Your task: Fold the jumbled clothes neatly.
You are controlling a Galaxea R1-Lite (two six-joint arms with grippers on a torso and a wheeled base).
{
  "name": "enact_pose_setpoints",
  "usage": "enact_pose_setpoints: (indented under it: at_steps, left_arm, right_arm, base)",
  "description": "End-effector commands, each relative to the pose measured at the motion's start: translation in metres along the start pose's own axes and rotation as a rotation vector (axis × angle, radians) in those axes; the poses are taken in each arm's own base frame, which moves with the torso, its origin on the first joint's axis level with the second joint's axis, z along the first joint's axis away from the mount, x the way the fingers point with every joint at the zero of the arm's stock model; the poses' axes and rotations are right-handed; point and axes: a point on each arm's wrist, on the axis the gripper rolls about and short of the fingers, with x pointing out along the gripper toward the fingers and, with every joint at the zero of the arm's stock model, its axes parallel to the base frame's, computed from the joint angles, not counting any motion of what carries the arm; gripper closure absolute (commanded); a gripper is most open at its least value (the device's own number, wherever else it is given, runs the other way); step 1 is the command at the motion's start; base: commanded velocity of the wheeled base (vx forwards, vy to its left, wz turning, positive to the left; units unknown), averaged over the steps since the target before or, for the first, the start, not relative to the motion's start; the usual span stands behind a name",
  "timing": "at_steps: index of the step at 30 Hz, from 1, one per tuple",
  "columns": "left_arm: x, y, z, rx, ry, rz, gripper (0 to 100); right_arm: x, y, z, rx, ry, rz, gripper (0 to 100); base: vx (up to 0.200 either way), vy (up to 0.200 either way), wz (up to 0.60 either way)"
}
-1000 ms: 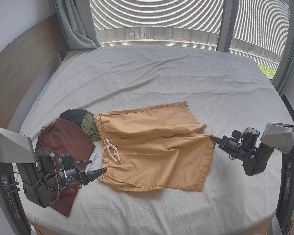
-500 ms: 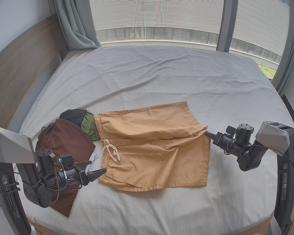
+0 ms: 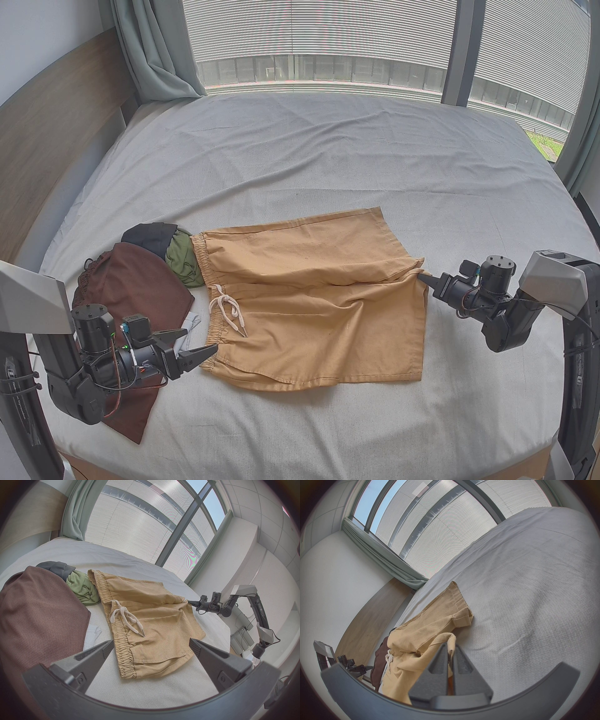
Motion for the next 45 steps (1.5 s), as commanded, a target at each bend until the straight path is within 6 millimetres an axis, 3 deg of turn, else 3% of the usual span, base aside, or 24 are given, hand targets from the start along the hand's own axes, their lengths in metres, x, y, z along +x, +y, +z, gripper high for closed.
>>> enact_pose_setpoints:
  at_steps: [1, 2, 3, 21, 35, 39, 45]
  left_arm:
    - [0.0, 0.0, -0.001, -0.002, 0.003, 0.0, 0]
    - [0.0, 0.0, -0.001, -0.002, 0.003, 0.0, 0]
    - [0.0, 0.0, -0.001, -0.001, 0.002, 0.0, 0]
    - [0.0, 0.001, 0.002, -0.004, -0.008, -0.005, 0]
    - [0.0, 0.0, 0.002, 0.0, -0.008, -0.005, 0]
    - [-0.001, 0.0, 0.004, 0.006, -0.013, -0.005, 0]
    - [-0.001, 0.0, 0.003, -0.001, -0.012, -0.005, 0]
  right_arm:
    - [0.001, 0.001, -0.003, 0.002, 0.008, 0.002, 100]
    - [0.002, 0.003, -0.003, -0.007, 0.003, 0.008, 100]
    - [0.001, 0.003, -0.003, -0.017, -0.003, 0.012, 0]
    - [-0.037, 0.008, -0.041, -0.071, 0.044, -0.008, 0]
    - [-0.093, 0.056, -0.057, -0.106, 0.172, 0.0, 0]
    - [-0.11, 0.073, -0.07, -0.088, 0.242, 0.013, 0]
    - [-0.116, 0.081, -0.073, -0.09, 0.262, 0.026, 0]
  base:
    - [0.0, 0.0, 0.0]
    - [0.0, 0.0, 0.0]
    - [0.0, 0.0, 0.0]
    - [0.0, 0.0, 0.0]
    - [0.0, 0.0, 0.0]
    - [0.0, 0.0, 0.0]
    - [0.0, 0.0, 0.0]
